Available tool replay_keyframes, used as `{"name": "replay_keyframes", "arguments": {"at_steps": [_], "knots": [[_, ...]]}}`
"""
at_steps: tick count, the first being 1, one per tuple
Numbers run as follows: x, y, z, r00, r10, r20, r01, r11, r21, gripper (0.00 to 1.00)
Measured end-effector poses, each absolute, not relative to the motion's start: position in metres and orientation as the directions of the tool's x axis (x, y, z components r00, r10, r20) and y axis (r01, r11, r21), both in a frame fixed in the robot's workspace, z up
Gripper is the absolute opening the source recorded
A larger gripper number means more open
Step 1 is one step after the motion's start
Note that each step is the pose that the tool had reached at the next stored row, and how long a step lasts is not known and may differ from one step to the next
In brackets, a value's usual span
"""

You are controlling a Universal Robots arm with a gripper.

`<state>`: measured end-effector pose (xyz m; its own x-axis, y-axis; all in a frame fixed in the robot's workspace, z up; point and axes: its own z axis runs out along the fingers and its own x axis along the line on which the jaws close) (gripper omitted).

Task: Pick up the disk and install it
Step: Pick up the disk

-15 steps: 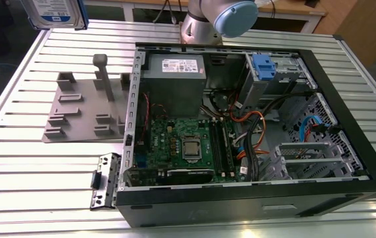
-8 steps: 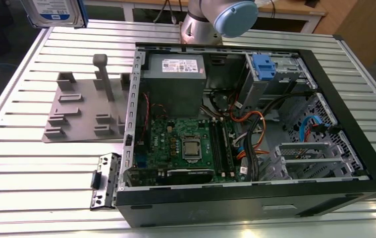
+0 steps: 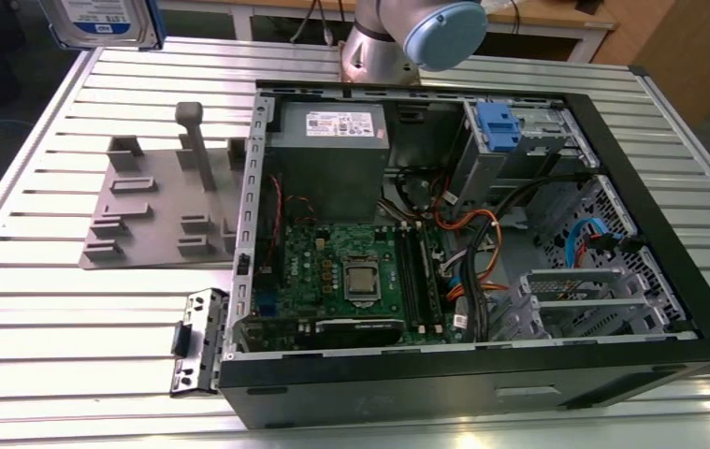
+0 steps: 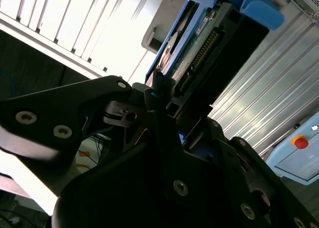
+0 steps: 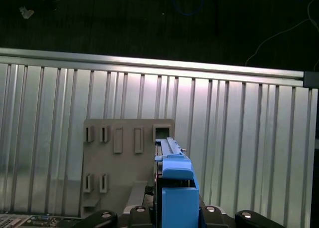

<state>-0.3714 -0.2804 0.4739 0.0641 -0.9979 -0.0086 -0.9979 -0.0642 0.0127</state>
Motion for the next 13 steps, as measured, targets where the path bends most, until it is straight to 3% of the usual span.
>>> {"name": "replay_keyframes", "arguments": {"at_steps": [13], "knots": [[-0.3714,-0.2805,0.4799,0.064,-0.998,-0.009,-0.998,-0.064,0.013,0.36]]}}
